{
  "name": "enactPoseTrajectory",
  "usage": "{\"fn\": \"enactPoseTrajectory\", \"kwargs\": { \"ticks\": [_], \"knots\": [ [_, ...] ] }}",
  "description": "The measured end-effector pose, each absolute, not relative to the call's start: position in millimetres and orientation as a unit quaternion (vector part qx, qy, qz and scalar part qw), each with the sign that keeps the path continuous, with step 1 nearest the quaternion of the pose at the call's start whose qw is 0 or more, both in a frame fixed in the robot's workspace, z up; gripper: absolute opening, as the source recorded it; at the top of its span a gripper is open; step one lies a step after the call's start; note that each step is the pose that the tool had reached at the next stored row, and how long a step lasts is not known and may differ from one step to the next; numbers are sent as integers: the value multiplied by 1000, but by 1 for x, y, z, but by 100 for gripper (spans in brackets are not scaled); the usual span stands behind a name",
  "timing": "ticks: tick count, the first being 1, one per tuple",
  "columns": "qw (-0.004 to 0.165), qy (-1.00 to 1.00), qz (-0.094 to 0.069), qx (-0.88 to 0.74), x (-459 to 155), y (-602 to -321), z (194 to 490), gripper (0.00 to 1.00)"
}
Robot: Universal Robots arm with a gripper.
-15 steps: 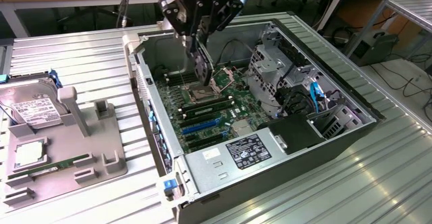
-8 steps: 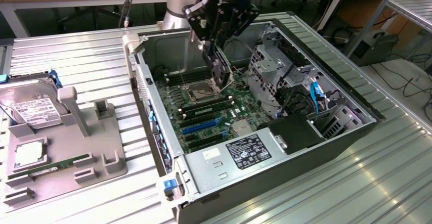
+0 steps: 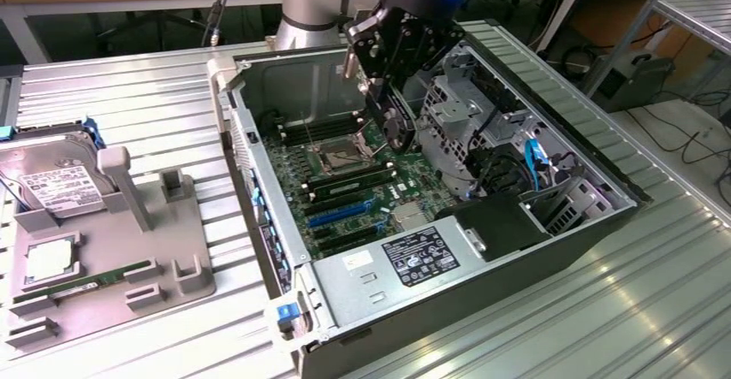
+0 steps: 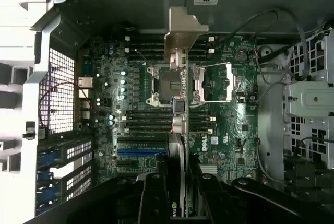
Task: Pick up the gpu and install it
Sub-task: 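Pick up the gpu and move the gpu toward the slot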
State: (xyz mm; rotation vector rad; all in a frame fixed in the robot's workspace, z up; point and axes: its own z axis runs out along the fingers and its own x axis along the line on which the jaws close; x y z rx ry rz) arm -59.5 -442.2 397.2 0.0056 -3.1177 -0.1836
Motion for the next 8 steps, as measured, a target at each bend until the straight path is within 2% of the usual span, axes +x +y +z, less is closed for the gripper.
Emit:
{"fn": "enactPoseTrajectory", "kwargs": {
  "ticks": [8],
  "knots": [
    [10, -998, -59, 2, -59, -442, 397, 26]
  ]
}}
